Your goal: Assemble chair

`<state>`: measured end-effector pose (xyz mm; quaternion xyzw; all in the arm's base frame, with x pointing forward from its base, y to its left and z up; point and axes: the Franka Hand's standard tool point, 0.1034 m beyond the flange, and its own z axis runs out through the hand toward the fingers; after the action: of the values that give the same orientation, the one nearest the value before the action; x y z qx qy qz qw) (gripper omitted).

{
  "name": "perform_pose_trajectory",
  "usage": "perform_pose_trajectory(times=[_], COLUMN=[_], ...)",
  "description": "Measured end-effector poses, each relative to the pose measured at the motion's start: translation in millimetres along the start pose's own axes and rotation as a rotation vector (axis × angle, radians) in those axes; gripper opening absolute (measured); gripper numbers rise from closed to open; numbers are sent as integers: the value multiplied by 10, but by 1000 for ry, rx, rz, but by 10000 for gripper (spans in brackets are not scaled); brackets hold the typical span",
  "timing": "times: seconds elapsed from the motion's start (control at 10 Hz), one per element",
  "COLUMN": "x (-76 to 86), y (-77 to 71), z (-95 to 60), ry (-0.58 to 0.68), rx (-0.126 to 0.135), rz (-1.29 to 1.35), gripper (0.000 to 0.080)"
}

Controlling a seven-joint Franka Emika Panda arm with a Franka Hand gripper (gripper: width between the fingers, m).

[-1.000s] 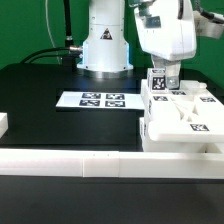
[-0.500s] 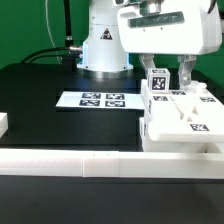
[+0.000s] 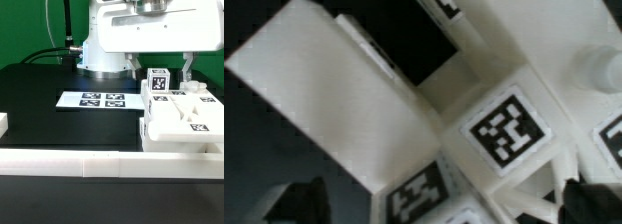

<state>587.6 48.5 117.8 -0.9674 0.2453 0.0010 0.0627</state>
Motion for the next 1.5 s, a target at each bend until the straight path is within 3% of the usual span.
perform_pose_trajectory(times=[0.6, 0.9, 1.2, 1.5], x=[16, 17, 17, 13], y=[-14, -10, -11, -18], z=[3, 6, 7, 7], ry=[2, 2, 2, 3], rx=[-16, -16, -15, -11], rz=[-464, -459, -409, -181], gripper=[649, 282, 284, 284])
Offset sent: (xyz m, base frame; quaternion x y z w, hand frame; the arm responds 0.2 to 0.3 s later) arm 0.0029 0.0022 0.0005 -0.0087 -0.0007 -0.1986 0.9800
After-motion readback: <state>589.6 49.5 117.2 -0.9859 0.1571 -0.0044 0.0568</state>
